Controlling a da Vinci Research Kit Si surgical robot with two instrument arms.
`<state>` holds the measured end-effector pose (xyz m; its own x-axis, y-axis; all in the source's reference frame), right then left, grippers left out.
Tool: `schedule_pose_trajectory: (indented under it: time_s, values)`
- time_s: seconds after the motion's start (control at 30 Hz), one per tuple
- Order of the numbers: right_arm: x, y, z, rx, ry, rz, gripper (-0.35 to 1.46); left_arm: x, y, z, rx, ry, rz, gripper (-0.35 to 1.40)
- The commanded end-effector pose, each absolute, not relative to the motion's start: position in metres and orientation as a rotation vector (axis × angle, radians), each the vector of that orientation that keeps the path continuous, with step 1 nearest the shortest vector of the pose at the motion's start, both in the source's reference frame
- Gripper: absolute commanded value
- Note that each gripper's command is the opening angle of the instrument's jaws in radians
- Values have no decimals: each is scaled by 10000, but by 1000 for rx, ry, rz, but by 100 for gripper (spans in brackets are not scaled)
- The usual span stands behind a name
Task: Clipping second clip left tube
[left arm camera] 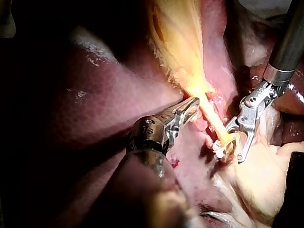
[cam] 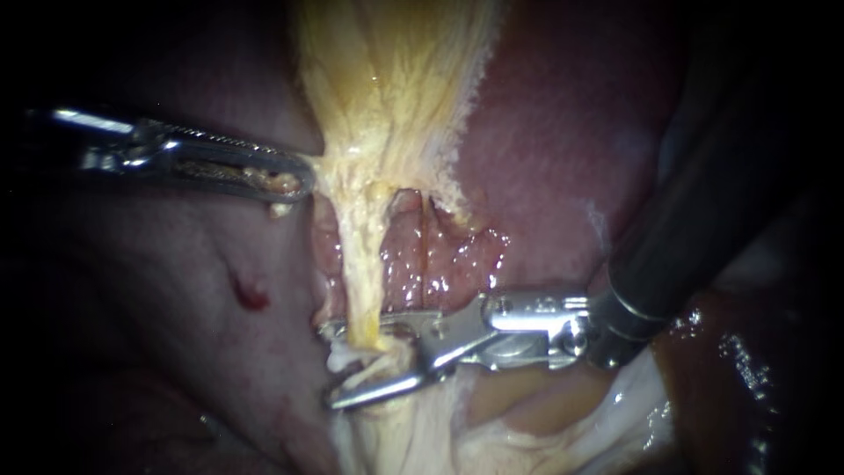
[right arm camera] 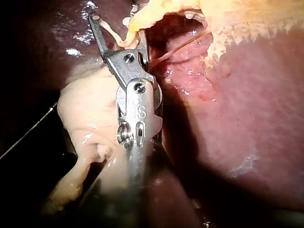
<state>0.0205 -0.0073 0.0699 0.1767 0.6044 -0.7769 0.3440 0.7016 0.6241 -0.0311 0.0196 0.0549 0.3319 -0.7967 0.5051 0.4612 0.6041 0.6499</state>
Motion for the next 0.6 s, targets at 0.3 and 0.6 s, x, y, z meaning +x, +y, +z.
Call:
schedule_pose_trajectory:
  time_s: [0.3,0.6]
  values:
    - [207,-82,683,885,1445,181,47,-310,196,549,432,-904,-855,-35]
    - [202,-82,683,882,1444,183,32,-310,196,549,432,-904,-855,-35]
